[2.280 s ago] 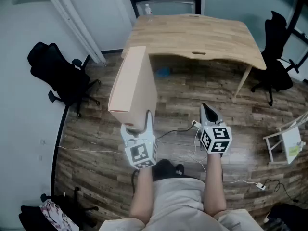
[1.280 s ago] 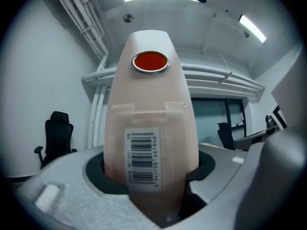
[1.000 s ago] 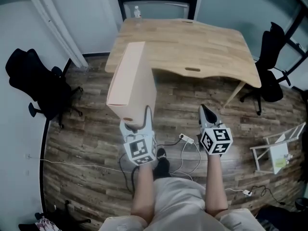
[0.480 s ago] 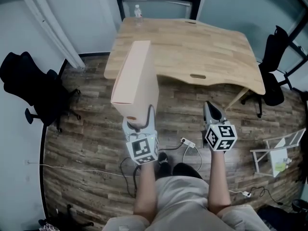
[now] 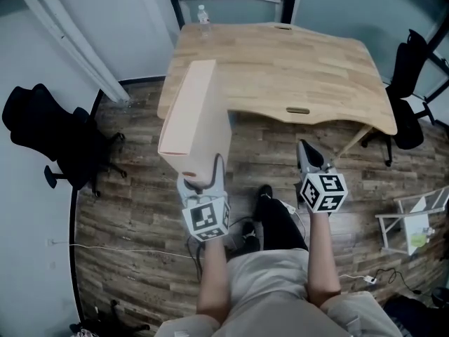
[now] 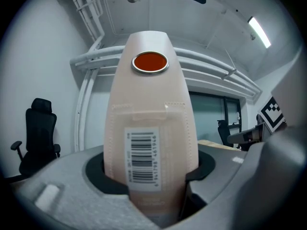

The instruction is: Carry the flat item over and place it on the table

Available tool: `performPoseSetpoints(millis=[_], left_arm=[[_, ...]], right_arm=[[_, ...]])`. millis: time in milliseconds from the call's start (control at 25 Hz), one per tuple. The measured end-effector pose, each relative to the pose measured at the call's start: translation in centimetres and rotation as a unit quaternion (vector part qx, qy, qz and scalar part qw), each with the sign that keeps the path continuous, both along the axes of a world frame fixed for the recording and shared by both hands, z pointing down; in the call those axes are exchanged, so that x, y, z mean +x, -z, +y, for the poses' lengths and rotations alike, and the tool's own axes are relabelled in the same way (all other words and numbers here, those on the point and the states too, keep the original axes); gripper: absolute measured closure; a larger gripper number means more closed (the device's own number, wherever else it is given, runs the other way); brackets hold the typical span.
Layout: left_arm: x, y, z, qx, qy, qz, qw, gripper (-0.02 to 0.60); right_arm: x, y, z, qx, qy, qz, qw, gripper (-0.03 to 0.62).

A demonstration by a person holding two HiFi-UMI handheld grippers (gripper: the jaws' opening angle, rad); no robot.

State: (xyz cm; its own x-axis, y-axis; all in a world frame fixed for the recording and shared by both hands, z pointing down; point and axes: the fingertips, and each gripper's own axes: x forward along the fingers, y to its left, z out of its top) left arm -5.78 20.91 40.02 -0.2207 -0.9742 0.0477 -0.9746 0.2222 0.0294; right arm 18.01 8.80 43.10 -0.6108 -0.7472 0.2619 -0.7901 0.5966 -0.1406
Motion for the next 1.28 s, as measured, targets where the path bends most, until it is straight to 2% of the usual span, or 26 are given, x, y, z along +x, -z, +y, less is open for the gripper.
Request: performPoseSetpoints(millis=[320,920,1280], left_arm=[[-2.4,0.0,-4.2,0.0,0.015,-0.006,0.9999,0.293],[-5.5,2.3,-18.5,-0.014,-0.007,-0.035,0.9993,0.293],[-9.2,2.6,-24.2,-0.032,0.002,-0.044,0.9985,0.293]], right_arm=[[-2.3,-0.2,-4.7,0.004,0.008,-0.006,1.0,0.592],[-5.5,1.7,-18.8,-0.003,-0.012,-0.056,0.998,0.592],[-10.7,3.1,-26.4,0.002,0.026,-0.072,0.997,0.592]])
